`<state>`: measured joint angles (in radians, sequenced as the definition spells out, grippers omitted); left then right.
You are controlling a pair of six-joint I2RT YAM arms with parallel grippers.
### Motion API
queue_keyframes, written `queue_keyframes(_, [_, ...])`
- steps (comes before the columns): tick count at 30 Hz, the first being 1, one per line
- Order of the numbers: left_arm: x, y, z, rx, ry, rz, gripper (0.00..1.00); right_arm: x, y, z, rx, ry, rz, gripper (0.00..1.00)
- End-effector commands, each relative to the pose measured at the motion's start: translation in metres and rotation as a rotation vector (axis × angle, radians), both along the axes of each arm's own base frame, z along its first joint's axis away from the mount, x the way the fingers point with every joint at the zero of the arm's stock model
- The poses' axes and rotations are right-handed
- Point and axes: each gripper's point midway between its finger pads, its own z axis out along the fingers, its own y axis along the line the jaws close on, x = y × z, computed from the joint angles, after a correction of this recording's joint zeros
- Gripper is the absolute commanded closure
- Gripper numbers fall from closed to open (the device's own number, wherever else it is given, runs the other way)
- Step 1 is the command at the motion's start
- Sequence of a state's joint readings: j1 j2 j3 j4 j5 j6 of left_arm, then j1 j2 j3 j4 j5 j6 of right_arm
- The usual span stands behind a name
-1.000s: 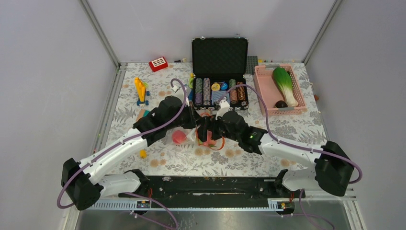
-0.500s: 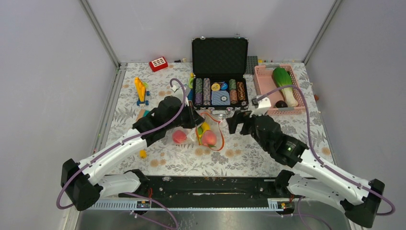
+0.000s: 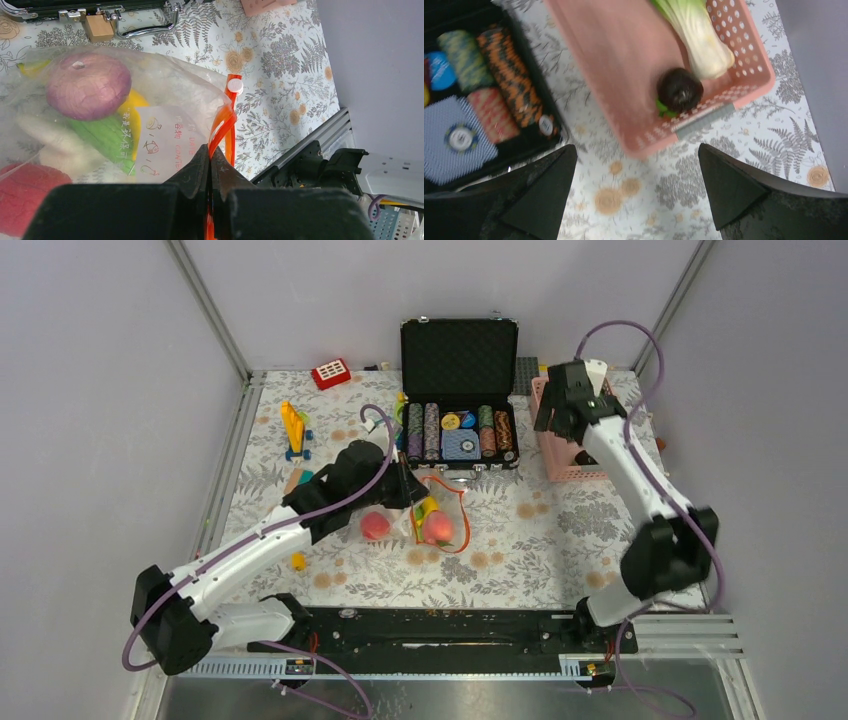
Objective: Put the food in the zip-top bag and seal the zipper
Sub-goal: Pick up the fake fruit from the bin.
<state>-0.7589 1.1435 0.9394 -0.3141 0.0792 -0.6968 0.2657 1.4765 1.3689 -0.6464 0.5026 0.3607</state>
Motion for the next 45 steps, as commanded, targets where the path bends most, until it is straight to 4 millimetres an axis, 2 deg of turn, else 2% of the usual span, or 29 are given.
queue_keyframes(1, [0.006, -0.01, 0.012, -0.038, -0.047, -0.025, 1.0, 0.033, -0.024, -0.031, -0.039, 0.186, -0.066, 0.0])
queue_keyframes(3, [0.005, -0.01, 0.01, -0.034, -0.041, -0.027, 1.0, 0.051, -0.034, -0.041, -0.034, 0.223, -0.118, 0.0])
queue_keyframes(6, [0.005, -0.009, 0.009, -0.032, -0.041, -0.025, 1.0, 0.064, -0.048, -0.054, -0.016, 0.256, -0.186, 0.0])
queue_keyframes(9, [0.006, -0.01, 0.01, -0.032, -0.044, -0.027, 1.0, 0.073, -0.056, -0.069, 0.005, 0.26, -0.223, 0.0])
queue_keyframes(15, [0.006, -0.013, 0.008, -0.031, -0.036, -0.039, 1.0, 0.084, -0.059, -0.1, 0.075, 0.286, -0.255, 0.0])
queue_keyframes(21, [0.006, -0.013, 0.006, -0.029, -0.032, -0.036, 1.0, 0.079, -0.067, -0.131, 0.097, 0.348, -0.305, 0.0])
queue_keyframes(25, [0.006, -0.013, 0.007, -0.031, -0.033, -0.037, 1.0, 0.078, -0.075, -0.144, 0.112, 0.364, -0.347, 0.0])
queue_keyframes(28, [0.006, -0.014, 0.006, -0.03, -0.028, -0.038, 1.0, 0.077, -0.073, -0.148, 0.125, 0.382, -0.359, 0.0])
queue_keyframes(29, [0.007, -0.014, 0.005, -0.029, -0.027, -0.039, 1.0, 0.075, -0.086, -0.148, 0.128, 0.383, -0.399, 0.0])
queue_keyframes(32, [0.007, -0.015, 0.004, -0.027, -0.024, -0.039, 1.0, 0.07, -0.091, -0.149, 0.127, 0.389, -0.43, 0.0])
queue_keyframes(39, [0.008, -0.016, 0.004, -0.025, -0.027, -0.04, 1.0, 0.05, -0.091, -0.165, 0.114, 0.512, -0.437, 0.0])
queue_keyframes(45, [0.008, -0.017, 0.004, -0.024, -0.026, -0.046, 1.0, 0.05, -0.089, -0.166, 0.115, 0.534, -0.418, 0.0])
